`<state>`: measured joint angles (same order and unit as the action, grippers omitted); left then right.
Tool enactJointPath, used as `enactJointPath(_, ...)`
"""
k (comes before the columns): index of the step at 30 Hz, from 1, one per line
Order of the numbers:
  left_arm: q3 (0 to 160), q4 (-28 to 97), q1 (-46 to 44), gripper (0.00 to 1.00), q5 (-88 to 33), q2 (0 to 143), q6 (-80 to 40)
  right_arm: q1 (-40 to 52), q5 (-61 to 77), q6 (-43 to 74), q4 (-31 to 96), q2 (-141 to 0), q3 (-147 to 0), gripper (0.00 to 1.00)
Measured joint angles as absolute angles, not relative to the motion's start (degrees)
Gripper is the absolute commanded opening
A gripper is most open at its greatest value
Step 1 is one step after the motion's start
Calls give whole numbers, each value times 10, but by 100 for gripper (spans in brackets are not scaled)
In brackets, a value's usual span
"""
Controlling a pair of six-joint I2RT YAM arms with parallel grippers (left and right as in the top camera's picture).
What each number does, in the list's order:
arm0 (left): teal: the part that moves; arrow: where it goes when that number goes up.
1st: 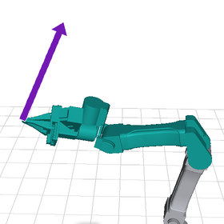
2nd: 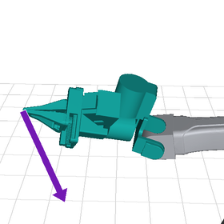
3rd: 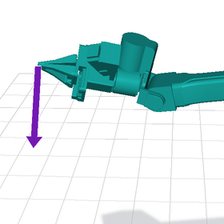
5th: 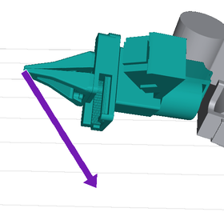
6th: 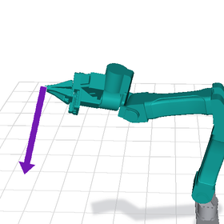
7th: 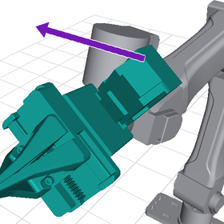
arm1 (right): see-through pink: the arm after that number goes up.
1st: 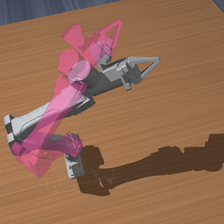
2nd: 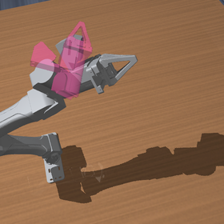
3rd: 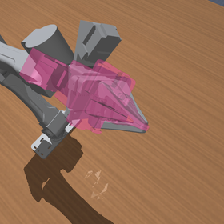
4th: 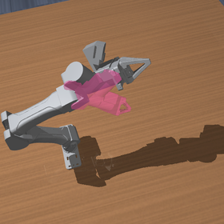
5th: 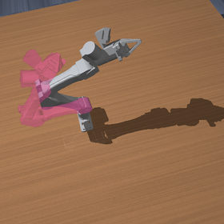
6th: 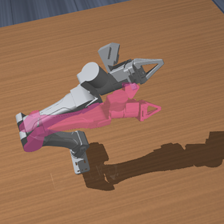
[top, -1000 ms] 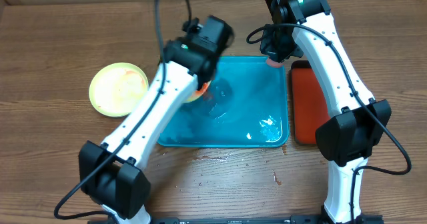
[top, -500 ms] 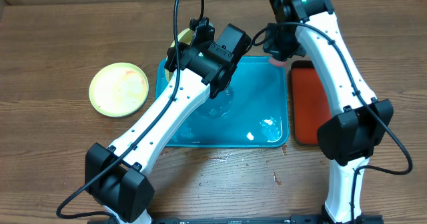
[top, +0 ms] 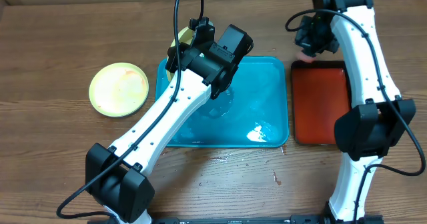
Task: Clean dirty plates on tray and stack at the side
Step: 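Lift the yellow plate upright with the left gripper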
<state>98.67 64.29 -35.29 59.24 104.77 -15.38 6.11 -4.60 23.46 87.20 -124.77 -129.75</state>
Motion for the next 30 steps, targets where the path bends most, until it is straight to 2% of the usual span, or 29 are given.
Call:
enactJointPath(6,987,647,-366,4,628,1048,-171,36,-30,229,873,-1248,-1298,4)
enactJointPath(20,987,647,-474,4,827,1047,-181,8,-27,226,877,-1248,-1298,4)
enactJointPath(30,987,647,-491,4,868,1047,-181,8,-23,225,881,-1248,-1298,4)
